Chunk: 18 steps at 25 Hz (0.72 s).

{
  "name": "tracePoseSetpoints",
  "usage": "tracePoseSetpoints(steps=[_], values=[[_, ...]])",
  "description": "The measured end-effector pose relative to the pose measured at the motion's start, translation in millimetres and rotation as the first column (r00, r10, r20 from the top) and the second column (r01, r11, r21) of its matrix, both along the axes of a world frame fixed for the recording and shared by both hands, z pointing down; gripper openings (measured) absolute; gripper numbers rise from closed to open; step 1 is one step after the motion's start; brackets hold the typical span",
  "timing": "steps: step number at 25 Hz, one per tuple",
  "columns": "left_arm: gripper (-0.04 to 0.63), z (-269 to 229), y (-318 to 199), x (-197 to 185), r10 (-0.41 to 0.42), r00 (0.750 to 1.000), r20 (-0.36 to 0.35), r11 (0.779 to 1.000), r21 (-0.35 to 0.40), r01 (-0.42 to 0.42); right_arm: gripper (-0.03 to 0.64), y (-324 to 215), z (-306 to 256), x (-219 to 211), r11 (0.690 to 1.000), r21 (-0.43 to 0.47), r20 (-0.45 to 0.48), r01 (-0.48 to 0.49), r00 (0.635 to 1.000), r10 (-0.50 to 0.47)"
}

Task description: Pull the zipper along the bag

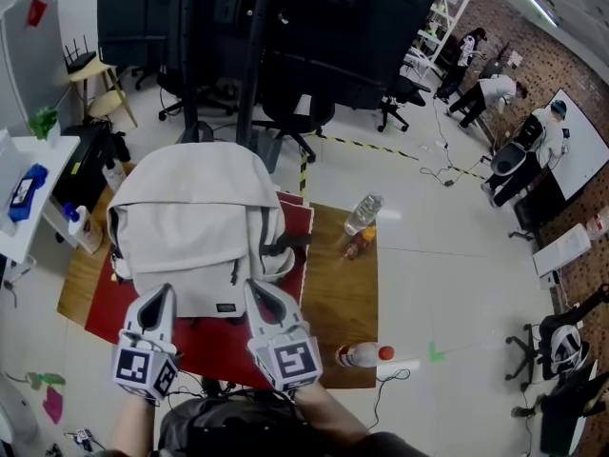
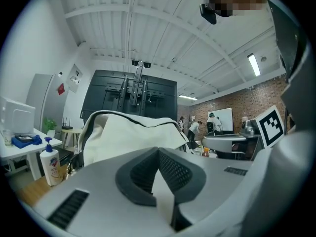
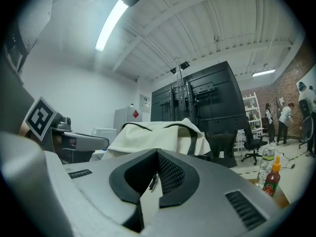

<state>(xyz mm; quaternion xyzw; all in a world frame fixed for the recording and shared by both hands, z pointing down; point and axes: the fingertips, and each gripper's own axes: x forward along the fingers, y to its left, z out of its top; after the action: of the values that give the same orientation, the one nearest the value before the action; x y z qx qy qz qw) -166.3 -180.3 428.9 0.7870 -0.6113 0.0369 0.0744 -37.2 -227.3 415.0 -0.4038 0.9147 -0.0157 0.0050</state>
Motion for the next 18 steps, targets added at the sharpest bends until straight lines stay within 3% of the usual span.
tracePoseSetpoints(steps=[8, 18], values=[[0.028, 0, -5, 0, -0.005, 1.0, -0.015, 0.998, 0.056, 0.006, 0.006, -1, 2, 4, 1.0, 0.012, -0.017, -0.007, 1.0, 0.007], [0.028, 5, -4, 4, 0.005, 1.0, -0.018, 0.999, 0.037, -0.004, 0.006, 2, 12, 8, 1.0, -0.002, -0.06, -0.009, 0.998, 0.009]])
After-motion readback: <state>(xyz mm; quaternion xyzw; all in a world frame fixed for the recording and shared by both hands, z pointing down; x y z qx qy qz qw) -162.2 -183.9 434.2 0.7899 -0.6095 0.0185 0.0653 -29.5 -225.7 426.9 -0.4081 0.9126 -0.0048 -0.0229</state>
